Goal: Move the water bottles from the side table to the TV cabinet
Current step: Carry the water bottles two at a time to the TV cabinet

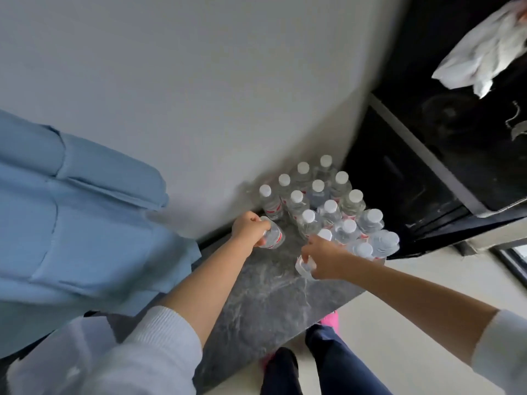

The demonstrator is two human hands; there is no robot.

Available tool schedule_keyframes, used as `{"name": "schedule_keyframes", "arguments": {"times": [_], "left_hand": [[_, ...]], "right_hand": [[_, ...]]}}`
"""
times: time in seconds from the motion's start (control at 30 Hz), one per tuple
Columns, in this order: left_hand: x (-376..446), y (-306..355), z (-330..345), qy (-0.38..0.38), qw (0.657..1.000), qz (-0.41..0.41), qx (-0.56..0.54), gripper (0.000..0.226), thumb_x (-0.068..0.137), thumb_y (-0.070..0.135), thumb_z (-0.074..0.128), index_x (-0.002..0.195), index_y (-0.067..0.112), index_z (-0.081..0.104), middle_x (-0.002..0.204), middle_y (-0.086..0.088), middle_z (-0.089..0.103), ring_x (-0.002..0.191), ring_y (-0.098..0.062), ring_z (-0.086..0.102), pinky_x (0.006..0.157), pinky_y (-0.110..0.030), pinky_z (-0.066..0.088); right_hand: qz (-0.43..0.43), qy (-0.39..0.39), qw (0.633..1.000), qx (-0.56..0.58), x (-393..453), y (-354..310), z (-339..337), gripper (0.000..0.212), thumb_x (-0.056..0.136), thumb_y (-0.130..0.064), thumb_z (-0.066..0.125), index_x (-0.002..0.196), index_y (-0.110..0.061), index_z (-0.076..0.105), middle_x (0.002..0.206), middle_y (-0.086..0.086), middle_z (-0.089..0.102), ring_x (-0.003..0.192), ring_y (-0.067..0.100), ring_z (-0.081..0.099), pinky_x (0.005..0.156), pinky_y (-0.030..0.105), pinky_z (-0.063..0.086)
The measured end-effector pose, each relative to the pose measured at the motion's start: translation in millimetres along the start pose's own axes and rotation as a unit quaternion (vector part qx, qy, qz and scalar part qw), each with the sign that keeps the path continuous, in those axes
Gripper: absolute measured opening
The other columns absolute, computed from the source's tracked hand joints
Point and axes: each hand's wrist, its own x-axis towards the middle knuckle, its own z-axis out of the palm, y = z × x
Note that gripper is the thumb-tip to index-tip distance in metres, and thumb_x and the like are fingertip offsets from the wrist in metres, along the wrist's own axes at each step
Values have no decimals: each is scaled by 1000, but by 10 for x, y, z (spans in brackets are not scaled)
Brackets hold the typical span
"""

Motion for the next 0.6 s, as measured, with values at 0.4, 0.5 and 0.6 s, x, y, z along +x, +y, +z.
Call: {"name": "schedule_keyframes", "arguments": {"times": [0.4,0.5,0.6], "left_hand": [[985,102,480,-65,992,-15,107,28,78,4,60,62,19,43,71,1,47,80,-20,50,76,-35,47],[1153,87,547,-83,991,-22,100,28,79,5,61,64,20,44,75,0,50,87,-22,53,85,-38,50],[1249,100,590,-89,991,-24,98,27,80,5,60,64,20,43,75,1,49,89,-22,53,87,-38,50]], "right_hand": [[11,-4,996,86,857,270,56,33,85,-7,56,117,-6,56,131,13,39,112,29,51,88,31,45],[15,-4,995,102,964,282,92,33,84,-5,55,117,-5,56,131,14,39,113,29,49,83,29,43],[25,-2,993,111,1027,303,124,33,84,-7,57,116,-5,55,131,14,38,113,28,49,85,30,43]]}}
